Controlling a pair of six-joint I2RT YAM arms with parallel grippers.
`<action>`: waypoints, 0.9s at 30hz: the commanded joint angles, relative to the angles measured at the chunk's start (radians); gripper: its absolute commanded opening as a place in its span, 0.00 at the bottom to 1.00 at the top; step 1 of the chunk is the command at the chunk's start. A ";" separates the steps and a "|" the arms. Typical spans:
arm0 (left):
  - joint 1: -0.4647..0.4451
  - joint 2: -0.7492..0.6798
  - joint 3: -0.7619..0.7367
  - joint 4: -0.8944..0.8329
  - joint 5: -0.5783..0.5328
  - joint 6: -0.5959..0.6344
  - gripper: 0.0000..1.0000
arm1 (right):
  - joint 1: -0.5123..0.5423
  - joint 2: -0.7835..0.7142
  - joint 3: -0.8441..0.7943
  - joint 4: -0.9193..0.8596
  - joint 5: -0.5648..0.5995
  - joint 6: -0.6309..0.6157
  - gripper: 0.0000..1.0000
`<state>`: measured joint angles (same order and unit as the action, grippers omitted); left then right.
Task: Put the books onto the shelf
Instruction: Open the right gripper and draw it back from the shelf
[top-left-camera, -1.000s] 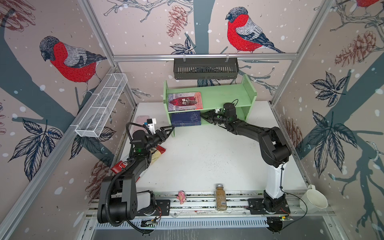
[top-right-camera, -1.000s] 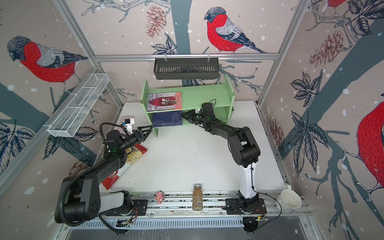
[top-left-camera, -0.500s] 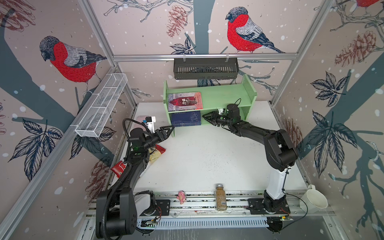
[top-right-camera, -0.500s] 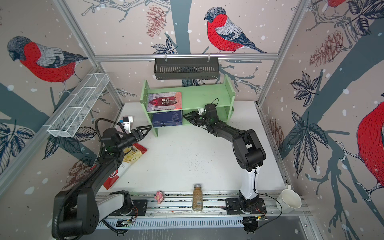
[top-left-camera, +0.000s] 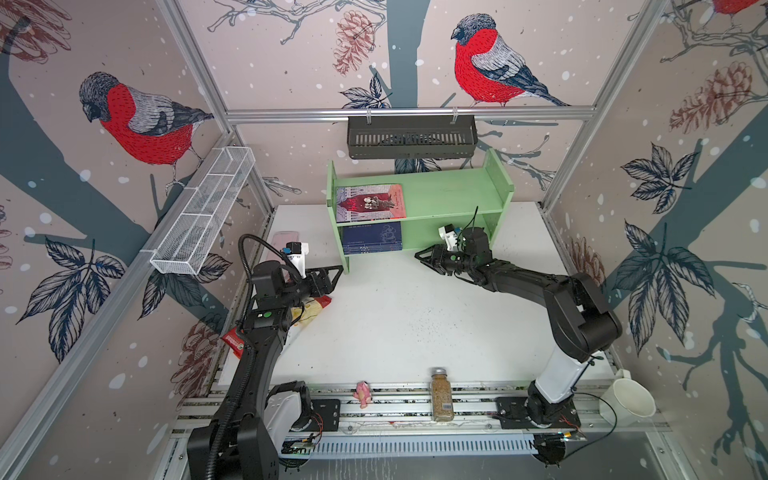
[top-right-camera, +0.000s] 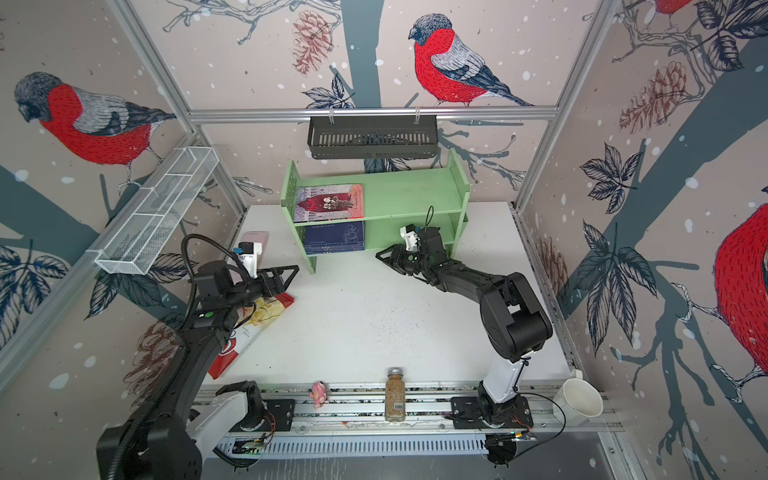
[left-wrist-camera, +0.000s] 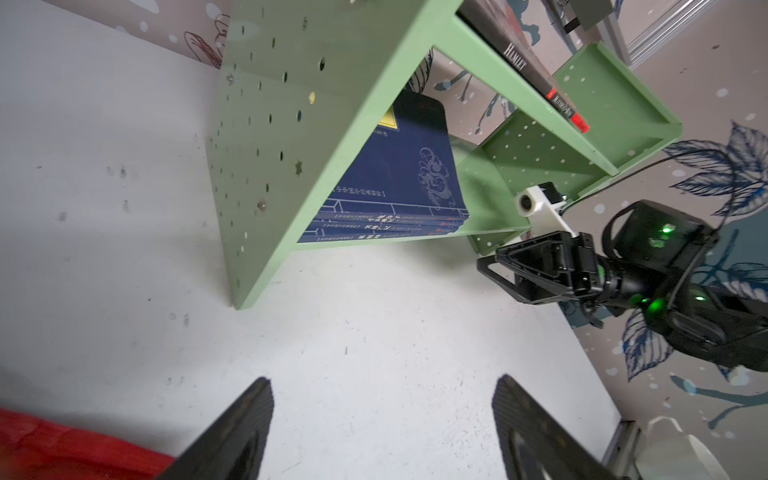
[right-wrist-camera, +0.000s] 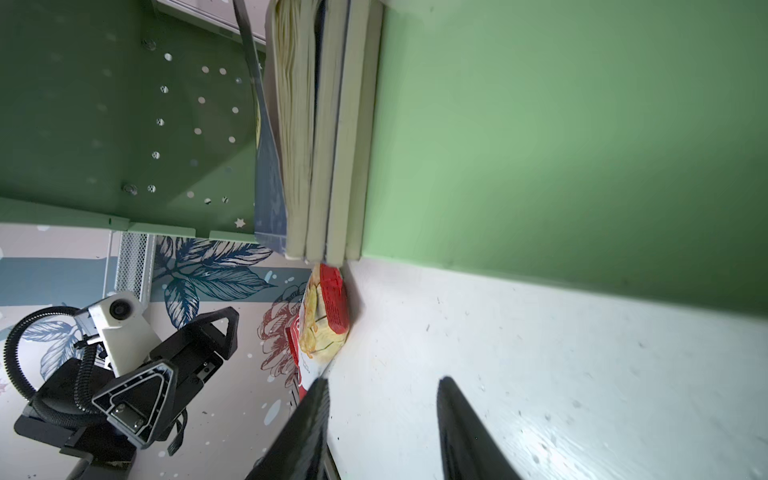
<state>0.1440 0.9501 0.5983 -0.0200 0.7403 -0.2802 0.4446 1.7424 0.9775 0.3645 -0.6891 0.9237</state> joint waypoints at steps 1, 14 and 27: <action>0.003 -0.039 0.001 -0.081 -0.097 0.120 0.86 | 0.006 -0.048 -0.046 -0.025 0.025 -0.066 0.46; 0.020 -0.039 -0.190 0.177 -0.299 0.166 0.97 | 0.001 -0.456 -0.390 -0.024 0.612 -0.298 0.69; 0.022 0.086 -0.393 0.733 -0.421 0.192 0.97 | -0.121 -0.785 -0.694 0.163 1.192 -0.490 1.00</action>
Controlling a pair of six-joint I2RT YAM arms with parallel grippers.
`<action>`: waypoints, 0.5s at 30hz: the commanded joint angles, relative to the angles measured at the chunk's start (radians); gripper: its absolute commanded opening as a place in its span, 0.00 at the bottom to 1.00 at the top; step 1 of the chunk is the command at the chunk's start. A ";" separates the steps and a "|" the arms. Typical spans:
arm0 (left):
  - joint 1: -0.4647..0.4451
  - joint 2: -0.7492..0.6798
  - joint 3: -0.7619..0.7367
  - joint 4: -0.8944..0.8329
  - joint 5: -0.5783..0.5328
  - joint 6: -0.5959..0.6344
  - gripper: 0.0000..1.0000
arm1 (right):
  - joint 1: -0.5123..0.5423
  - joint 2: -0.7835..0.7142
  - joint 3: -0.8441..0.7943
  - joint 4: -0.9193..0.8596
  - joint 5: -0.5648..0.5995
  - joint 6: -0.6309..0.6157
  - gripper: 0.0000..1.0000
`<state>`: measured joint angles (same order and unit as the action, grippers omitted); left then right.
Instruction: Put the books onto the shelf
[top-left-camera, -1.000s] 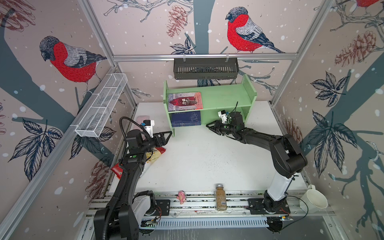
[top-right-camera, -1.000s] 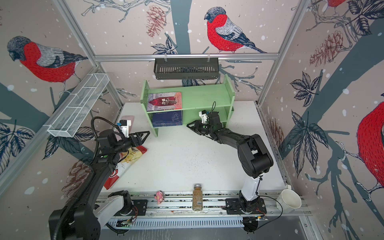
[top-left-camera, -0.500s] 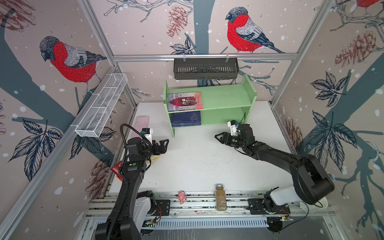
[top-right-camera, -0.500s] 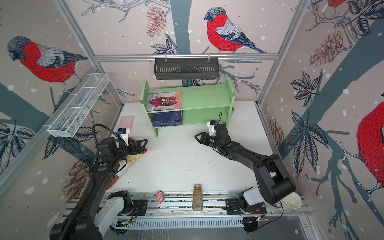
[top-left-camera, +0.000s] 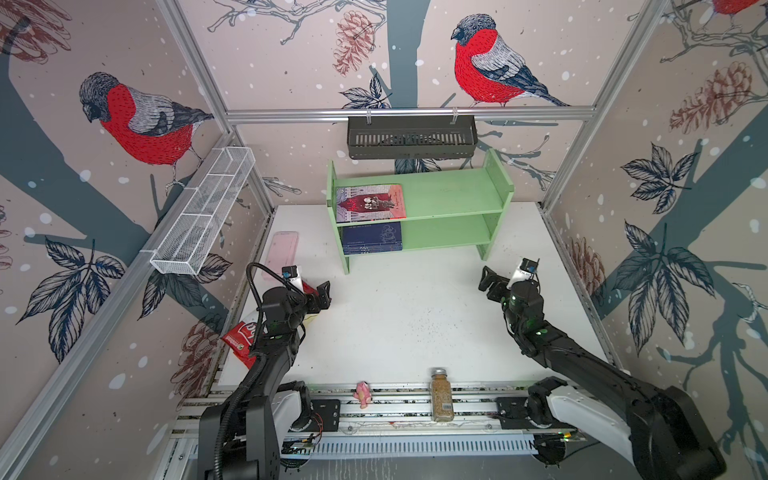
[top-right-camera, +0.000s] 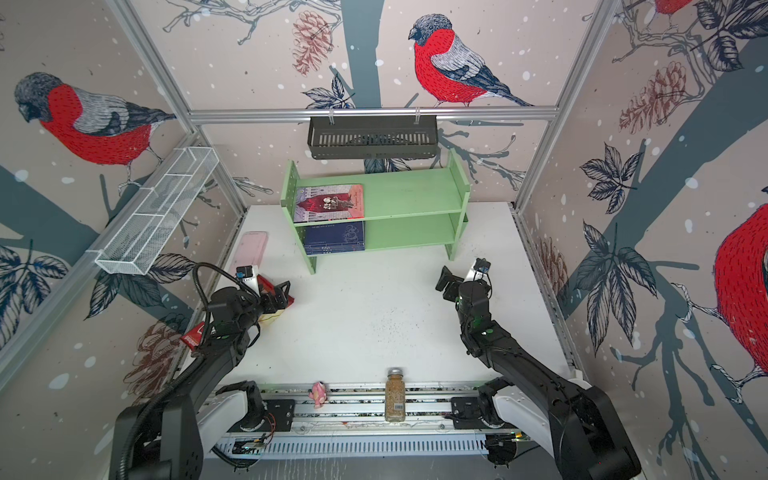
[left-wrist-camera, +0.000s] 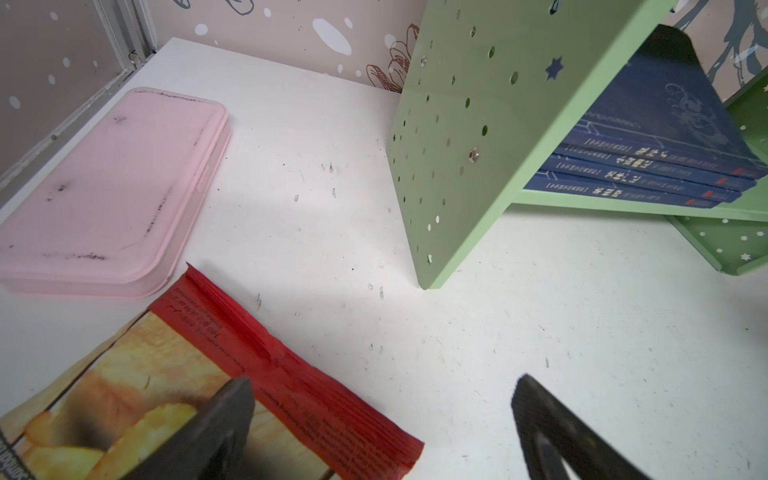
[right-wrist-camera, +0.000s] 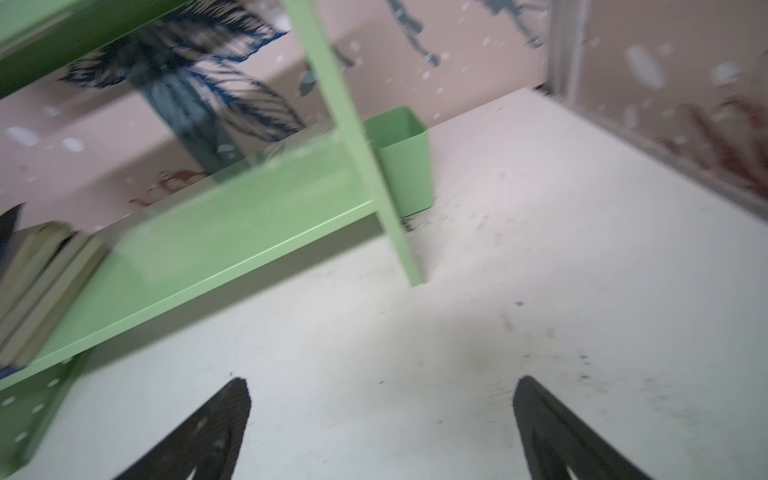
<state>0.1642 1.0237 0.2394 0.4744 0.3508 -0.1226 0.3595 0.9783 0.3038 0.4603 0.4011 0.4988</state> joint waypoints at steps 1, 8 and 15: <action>0.001 0.011 -0.059 0.298 -0.041 0.039 0.97 | -0.059 -0.027 -0.026 0.067 0.095 -0.070 1.00; 0.004 0.124 -0.157 0.609 -0.040 0.023 0.99 | -0.258 -0.166 -0.170 0.238 0.050 -0.085 1.00; 0.005 0.259 -0.153 0.813 -0.083 -0.023 0.99 | -0.417 -0.170 -0.309 0.447 -0.067 -0.207 1.00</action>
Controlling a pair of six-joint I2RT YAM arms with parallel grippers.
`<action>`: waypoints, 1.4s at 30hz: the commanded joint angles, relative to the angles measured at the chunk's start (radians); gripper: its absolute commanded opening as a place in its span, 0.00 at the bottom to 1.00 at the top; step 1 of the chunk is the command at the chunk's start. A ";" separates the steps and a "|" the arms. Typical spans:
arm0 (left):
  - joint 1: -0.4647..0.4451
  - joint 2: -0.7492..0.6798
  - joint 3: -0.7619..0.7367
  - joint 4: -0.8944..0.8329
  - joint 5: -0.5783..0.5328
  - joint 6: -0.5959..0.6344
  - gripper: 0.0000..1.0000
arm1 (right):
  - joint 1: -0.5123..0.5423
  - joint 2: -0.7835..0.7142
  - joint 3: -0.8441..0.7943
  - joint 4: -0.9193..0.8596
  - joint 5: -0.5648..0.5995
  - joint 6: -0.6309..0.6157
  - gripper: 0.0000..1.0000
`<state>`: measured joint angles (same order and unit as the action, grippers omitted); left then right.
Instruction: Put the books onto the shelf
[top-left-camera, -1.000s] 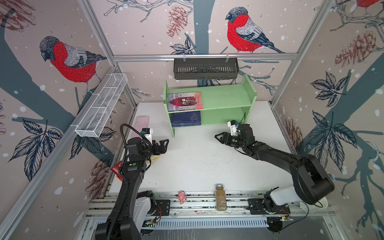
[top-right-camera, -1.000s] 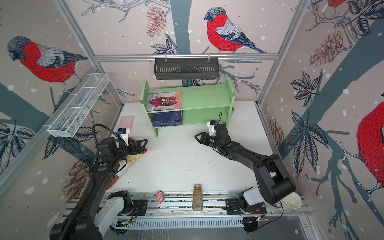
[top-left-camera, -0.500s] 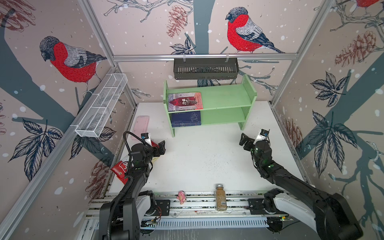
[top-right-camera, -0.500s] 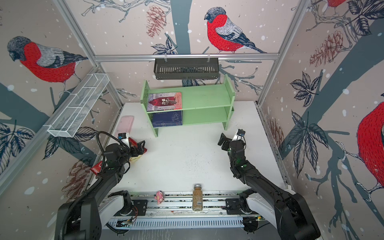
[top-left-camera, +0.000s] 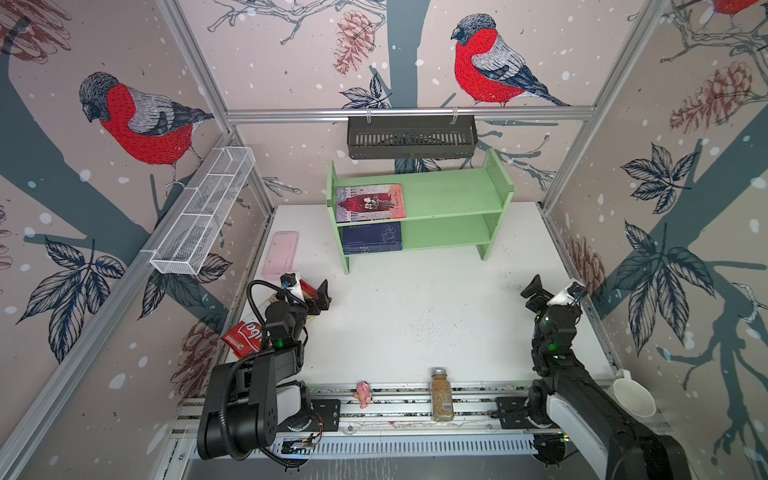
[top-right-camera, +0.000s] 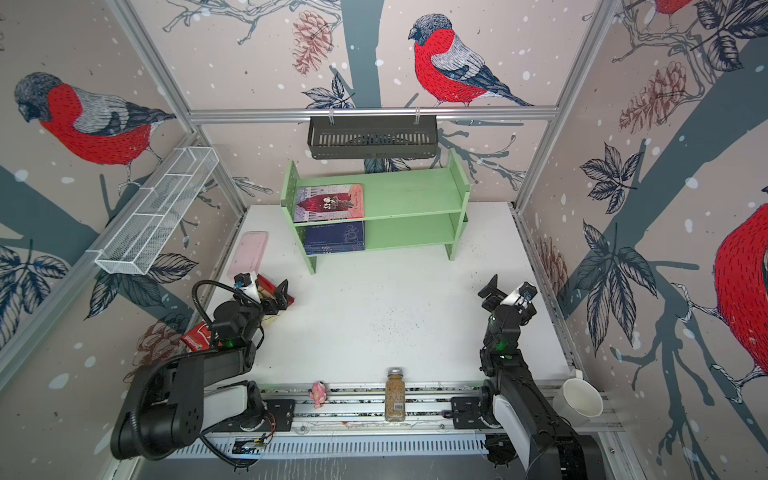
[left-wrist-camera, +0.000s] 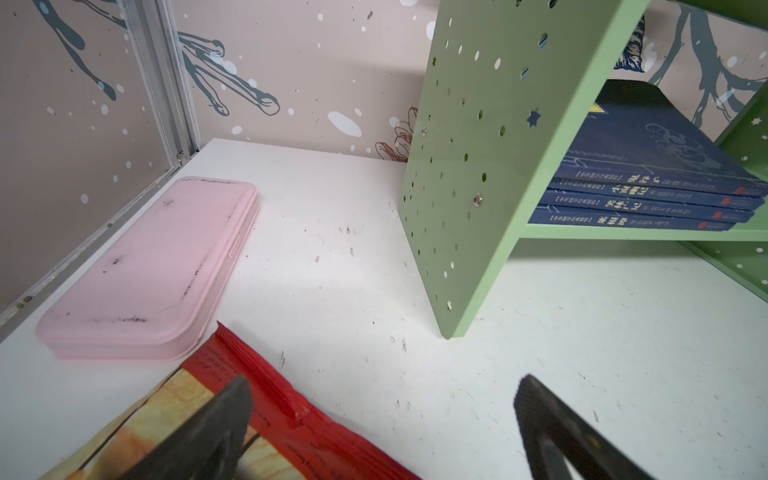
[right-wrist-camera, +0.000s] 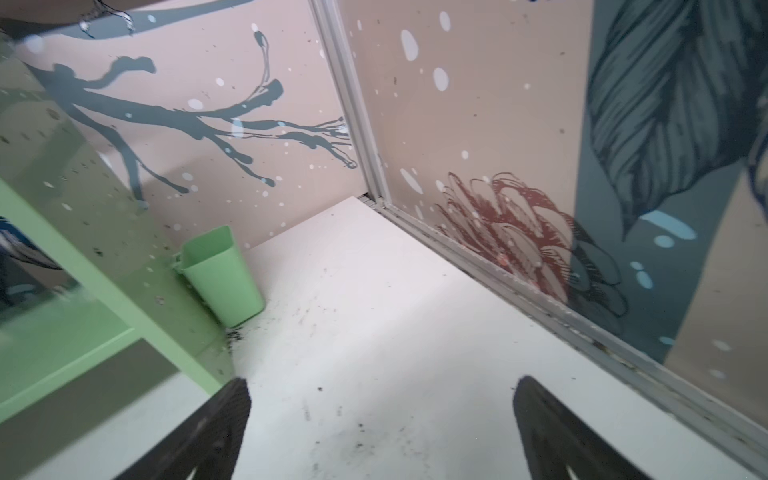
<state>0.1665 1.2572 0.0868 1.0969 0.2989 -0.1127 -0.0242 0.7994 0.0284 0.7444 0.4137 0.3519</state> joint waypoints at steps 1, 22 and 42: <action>0.004 0.042 0.001 0.211 -0.037 -0.042 0.99 | -0.047 0.022 -0.049 0.205 -0.098 -0.059 1.00; 0.003 0.372 -0.047 0.675 0.034 0.015 0.99 | -0.027 0.639 0.021 0.728 -0.253 -0.177 1.00; -0.073 0.311 0.108 0.305 -0.030 0.098 0.99 | 0.056 0.702 0.204 0.460 -0.194 -0.263 1.00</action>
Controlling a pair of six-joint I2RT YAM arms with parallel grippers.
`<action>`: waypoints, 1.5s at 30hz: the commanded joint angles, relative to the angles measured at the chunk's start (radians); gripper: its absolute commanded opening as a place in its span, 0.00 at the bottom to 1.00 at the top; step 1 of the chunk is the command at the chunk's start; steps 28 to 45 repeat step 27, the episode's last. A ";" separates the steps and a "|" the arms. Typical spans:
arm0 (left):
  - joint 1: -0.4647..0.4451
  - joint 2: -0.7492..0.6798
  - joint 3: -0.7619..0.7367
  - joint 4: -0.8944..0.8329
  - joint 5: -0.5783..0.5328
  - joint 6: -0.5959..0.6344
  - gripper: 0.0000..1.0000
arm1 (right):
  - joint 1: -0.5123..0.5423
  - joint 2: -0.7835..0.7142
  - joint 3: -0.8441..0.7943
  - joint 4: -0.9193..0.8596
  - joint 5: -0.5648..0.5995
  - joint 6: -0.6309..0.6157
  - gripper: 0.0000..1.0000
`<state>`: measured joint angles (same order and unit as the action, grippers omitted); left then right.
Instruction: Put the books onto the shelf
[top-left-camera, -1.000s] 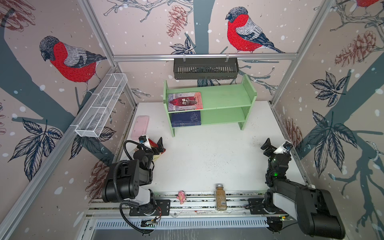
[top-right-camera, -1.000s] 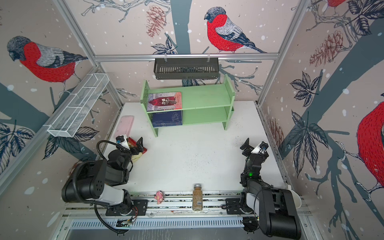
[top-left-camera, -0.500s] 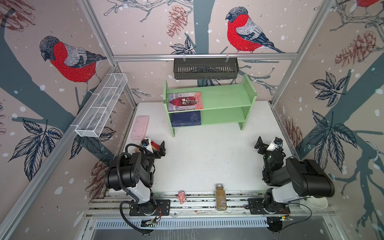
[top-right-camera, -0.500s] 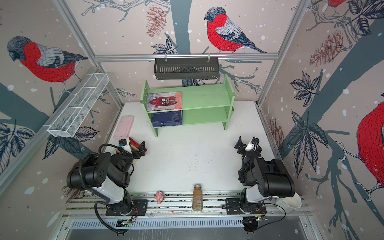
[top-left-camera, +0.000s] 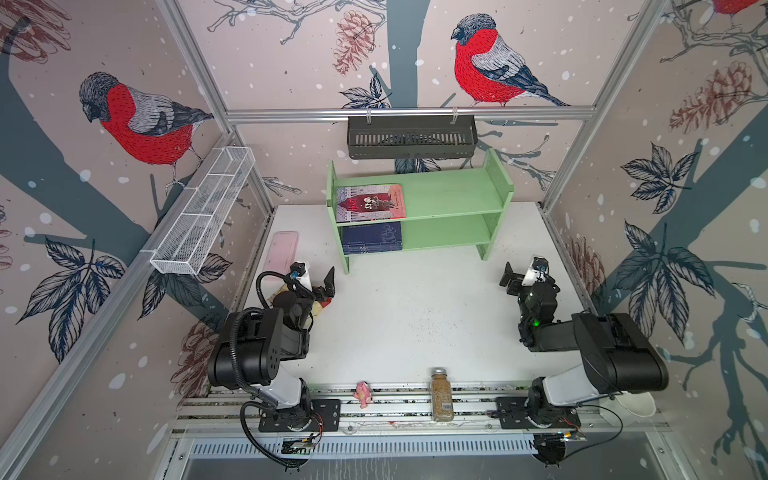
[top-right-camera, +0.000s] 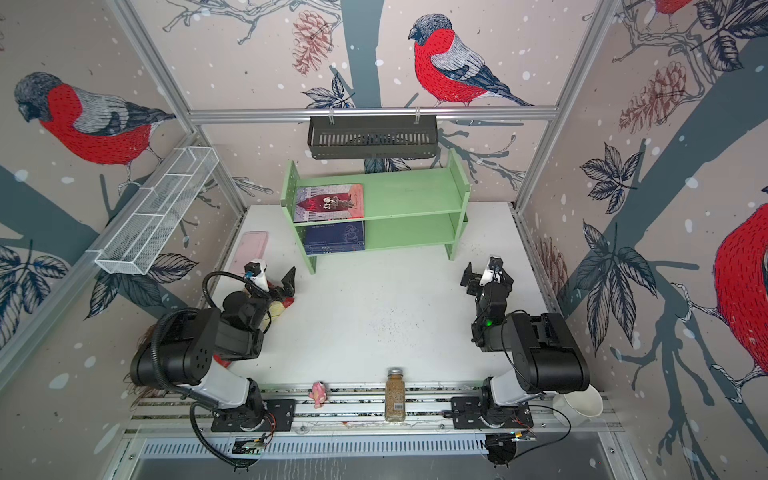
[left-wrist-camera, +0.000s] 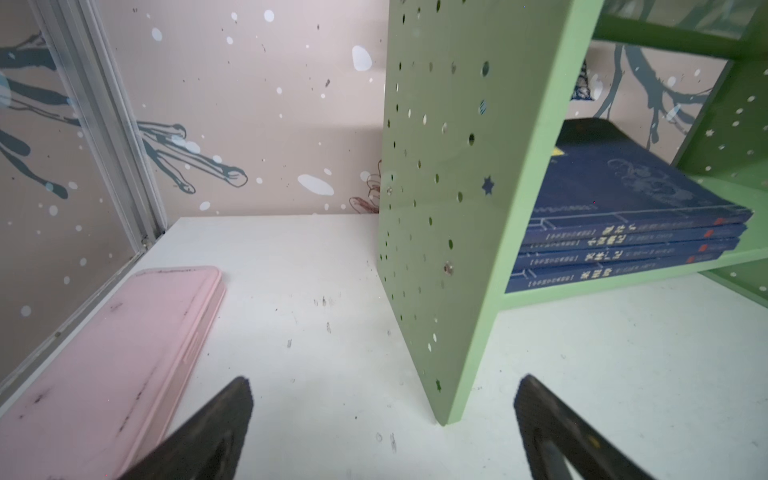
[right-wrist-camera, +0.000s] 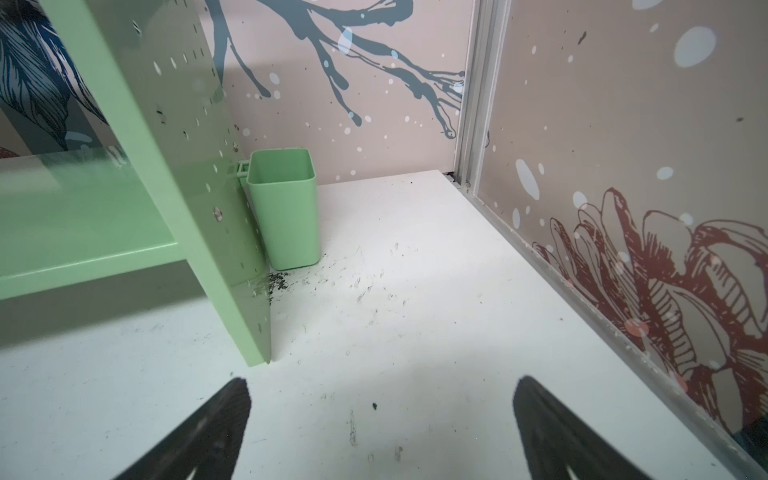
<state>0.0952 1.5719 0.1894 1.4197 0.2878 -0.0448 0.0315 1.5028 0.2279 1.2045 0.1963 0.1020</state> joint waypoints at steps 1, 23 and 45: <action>-0.002 -0.003 0.005 -0.018 -0.019 0.031 0.99 | 0.001 -0.003 0.005 -0.004 0.022 -0.012 1.00; -0.002 -0.005 0.004 -0.015 -0.019 0.031 0.99 | -0.001 0.003 0.014 -0.014 0.017 -0.012 1.00; -0.002 -0.004 0.004 -0.015 -0.018 0.031 0.99 | -0.001 -0.005 0.006 -0.005 0.016 -0.013 1.00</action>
